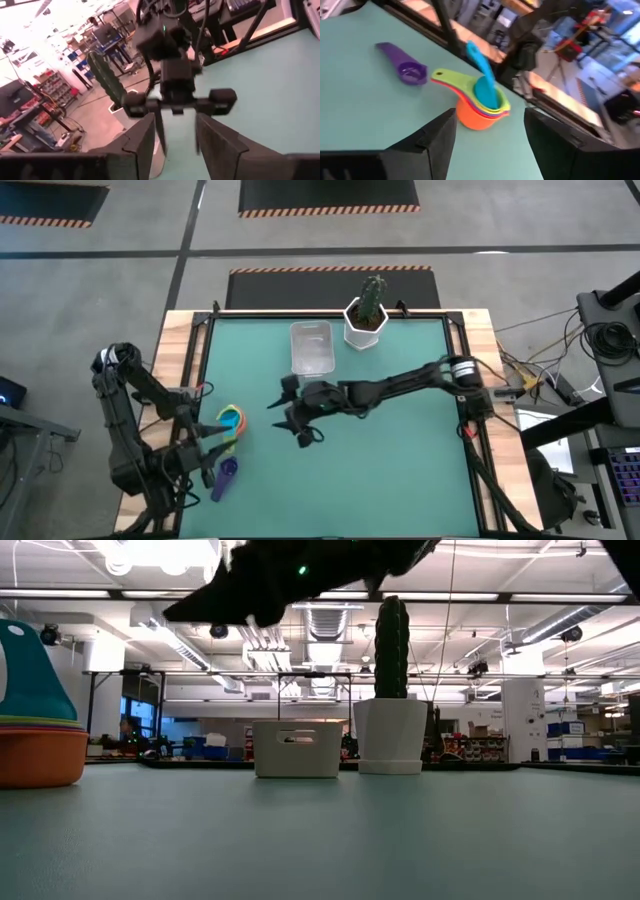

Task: Nest measuring cups in basket
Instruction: Stack the blue measuring cup on top of the green measuring cup

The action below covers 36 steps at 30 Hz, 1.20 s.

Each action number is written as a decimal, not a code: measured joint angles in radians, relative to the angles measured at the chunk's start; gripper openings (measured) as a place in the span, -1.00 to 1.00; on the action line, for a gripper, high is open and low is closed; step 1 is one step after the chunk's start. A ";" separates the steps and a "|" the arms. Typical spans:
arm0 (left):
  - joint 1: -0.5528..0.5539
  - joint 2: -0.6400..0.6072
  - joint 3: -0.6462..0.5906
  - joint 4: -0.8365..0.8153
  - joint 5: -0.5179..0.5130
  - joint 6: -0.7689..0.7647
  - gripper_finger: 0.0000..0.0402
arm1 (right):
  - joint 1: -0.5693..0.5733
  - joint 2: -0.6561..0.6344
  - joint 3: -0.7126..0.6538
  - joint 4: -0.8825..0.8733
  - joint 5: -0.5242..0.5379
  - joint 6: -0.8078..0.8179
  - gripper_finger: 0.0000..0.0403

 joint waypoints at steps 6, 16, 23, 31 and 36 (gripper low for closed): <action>0.000 0.000 0.000 -0.010 0.028 0.003 -0.46 | -0.026 0.151 0.127 0.089 -0.092 0.013 0.09; 0.000 0.000 0.000 -0.010 0.032 0.034 -0.59 | -0.025 0.401 0.443 0.089 -0.101 0.028 0.09; 0.000 0.000 0.000 -0.010 0.033 0.035 -0.62 | -0.025 0.491 0.567 0.080 -0.142 0.029 0.08; 0.000 0.000 0.000 -0.010 0.026 0.051 -0.62 | -0.026 0.511 0.596 0.097 -0.154 0.024 -0.23; 0.000 0.000 0.000 -0.011 0.010 0.062 -0.62 | -0.025 0.511 0.595 0.110 -0.202 0.022 -0.49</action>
